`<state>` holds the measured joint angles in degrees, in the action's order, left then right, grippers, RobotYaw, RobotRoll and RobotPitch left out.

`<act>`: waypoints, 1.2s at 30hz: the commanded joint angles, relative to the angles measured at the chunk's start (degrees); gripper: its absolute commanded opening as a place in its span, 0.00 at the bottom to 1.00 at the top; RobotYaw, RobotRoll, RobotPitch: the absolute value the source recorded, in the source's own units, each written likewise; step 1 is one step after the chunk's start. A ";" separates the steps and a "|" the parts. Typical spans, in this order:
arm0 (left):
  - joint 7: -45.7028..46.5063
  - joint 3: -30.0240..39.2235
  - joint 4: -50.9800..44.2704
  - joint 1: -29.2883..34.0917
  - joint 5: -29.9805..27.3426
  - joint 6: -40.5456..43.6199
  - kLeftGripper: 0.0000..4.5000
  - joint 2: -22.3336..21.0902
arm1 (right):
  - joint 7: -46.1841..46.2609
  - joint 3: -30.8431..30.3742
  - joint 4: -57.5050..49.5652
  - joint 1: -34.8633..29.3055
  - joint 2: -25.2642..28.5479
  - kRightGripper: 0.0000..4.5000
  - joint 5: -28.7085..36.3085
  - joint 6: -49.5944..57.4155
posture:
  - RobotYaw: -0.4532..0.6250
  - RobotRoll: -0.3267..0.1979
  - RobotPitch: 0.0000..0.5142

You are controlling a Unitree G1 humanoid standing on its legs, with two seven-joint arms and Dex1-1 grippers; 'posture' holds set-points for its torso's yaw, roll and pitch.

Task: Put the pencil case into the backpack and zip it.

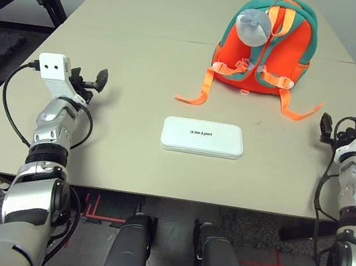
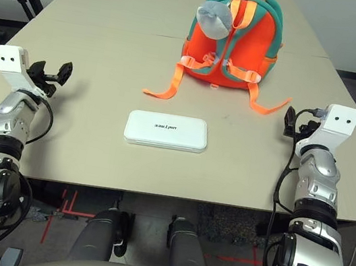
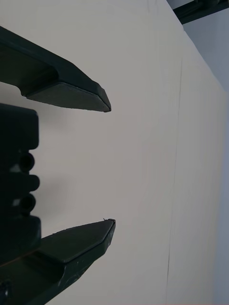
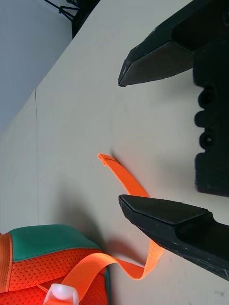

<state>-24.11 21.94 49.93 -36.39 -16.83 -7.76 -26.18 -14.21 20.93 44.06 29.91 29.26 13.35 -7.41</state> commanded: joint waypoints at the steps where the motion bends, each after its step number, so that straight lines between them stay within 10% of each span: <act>1: 0.42 0.16 0.16 0.16 -0.16 -0.07 1.00 -0.28 | -0.15 0.34 0.70 -0.03 0.18 0.99 0.11 -0.48 | 0.33 0.62 0.22; 18: -7.09 -2.21 -12.29 -0.25 -3.94 15.24 1.00 -0.71 | -0.84 -0.12 1.99 1.63 -0.14 0.99 -0.20 -0.77 | 0.35 0.62 0.21; 36: -15.56 0.08 -30.73 -1.21 -34.28 93.50 1.00 -6.39 | -5.43 -4.67 -2.60 -0.48 0.83 0.99 -3.37 1.26 | 0.33 0.62 0.22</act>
<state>-39.28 21.53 19.03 -37.34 -49.66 81.40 -32.12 -18.71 17.20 42.93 30.27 29.31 10.74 -7.02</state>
